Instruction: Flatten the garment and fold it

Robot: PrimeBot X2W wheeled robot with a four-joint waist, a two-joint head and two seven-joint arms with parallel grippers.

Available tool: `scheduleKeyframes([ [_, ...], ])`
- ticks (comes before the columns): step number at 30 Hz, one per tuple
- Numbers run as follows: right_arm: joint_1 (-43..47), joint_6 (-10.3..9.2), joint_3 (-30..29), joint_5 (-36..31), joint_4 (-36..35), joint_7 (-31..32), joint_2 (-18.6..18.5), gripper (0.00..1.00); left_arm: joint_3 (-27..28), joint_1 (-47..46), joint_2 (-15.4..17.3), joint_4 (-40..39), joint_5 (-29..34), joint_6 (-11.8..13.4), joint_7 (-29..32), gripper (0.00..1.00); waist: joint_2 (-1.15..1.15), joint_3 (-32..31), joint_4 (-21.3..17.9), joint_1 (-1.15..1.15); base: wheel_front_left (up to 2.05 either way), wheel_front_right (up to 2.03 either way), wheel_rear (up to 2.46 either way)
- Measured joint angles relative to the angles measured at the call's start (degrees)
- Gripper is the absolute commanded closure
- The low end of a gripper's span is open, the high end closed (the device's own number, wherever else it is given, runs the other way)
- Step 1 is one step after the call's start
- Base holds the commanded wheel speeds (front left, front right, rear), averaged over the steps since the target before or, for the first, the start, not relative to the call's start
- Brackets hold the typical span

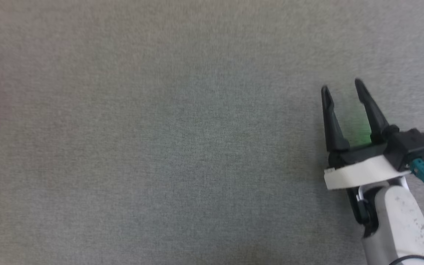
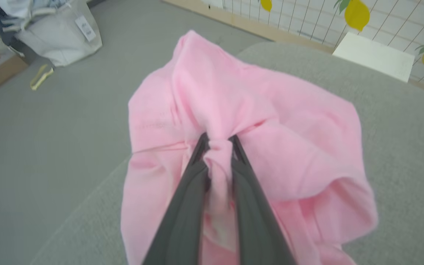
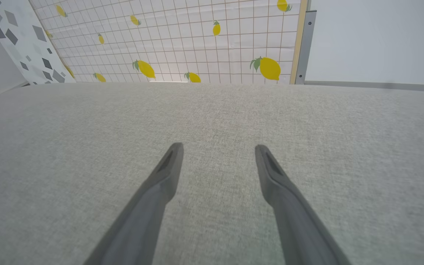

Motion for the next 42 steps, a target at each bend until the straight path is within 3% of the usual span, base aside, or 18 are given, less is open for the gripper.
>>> scheduleKeyframes([
  [5,3.38,0.0,-0.74,1.36,1.77,0.0,-0.02,0.0,-3.34,-2.77,0.83,-2.68,6.79,-2.13,-15.29,1.0,0.0,-5.68,-0.3,0.0,0.0,0.0,0.0],
  [10,6.72,0.0,-1.46,2.22,2.57,-0.01,-0.02,0.0,-8.79,-6.36,0.27,-7.12,10.27,-5.06,-21.82,1.0,0.0,-12.29,-0.2,0.0,0.0,0.0,0.0],
  [13,8.43,0.0,-1.76,2.56,2.81,0.0,-0.02,0.0,-13.05,-9.62,-2.99,-9.99,10.99,-6.33,-22.84,1.0,0.0,-16.15,-0.31,0.0,0.0,0.0,0.0],
  [16,9.98,0.0,-2.27,2.82,2.78,0.03,-0.02,0.0,-18.15,-11.4,-8.66,-13.57,11.72,-6.64,-22.7,1.0,0.0,-19.75,-0.58,0.0,0.0,0.0,0.0],
  [22,11.9,0.0,-2.91,2.85,1.35,0.97,-0.04,0.0,-28.82,-11.73,-19.86,-16.47,11.11,-9.03,-20.13,1.0,0.0,-25.4,-1.94,-0.01,0.0,0.0,0.0],
  [29,12.17,0.0,-2.19,2.86,0.09,1.88,-0.05,0.0,-39.11,-9.06,-27.88,-9.88,8.26,-12.69,-14.36,1.0,0.0,-27.3,-6.06,-0.01,0.0,0.0,0.0],
  [33,12.2,0.0,-1.98,2.89,-0.31,2.23,-0.03,0.0,-43.62,-5.8,-29.32,-2.37,7.47,-13.68,-7.12,1.0,0.0,-27.36,-8.7,-0.01,0.0,0.0,0.0],
  [42,12.24,0.0,-1.36,3.01,-0.55,2.55,-0.07,0.0,-51.46,-1.96,-29.04,13.77,5.54,-15.43,14.61,1.0,0.0,-26.84,-13.64,-0.01,0.0,0.0,0.0],
])
